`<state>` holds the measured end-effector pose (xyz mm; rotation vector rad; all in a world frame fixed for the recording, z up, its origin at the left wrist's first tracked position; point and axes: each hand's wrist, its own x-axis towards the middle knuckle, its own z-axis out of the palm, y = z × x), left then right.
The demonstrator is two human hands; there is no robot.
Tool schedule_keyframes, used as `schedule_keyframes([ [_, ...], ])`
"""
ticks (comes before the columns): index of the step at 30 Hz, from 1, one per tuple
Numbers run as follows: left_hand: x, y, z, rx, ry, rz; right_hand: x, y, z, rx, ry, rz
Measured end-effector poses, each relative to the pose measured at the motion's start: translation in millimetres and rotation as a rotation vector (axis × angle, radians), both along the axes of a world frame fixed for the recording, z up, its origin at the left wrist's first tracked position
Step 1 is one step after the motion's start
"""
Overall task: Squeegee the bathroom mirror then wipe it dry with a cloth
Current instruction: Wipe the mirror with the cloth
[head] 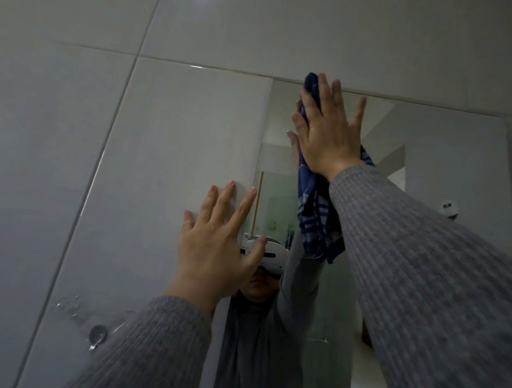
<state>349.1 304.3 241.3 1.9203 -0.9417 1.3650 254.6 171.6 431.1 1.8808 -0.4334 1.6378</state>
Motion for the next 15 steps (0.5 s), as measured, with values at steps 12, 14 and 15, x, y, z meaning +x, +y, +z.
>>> schedule_keyframes([
  [12, -49, -33, 32, 0.026, -0.107, 0.031, -80, -92, -17, 0.18, -0.101, -0.029],
  [14, -51, -41, 30, 0.043, -0.091, 0.022, -95, -111, -21, 0.213, -0.117, -0.035],
  [15, -51, -43, 29, 0.044, -0.087, 0.014, -103, -121, -22, 0.229, -0.123, -0.04],
])
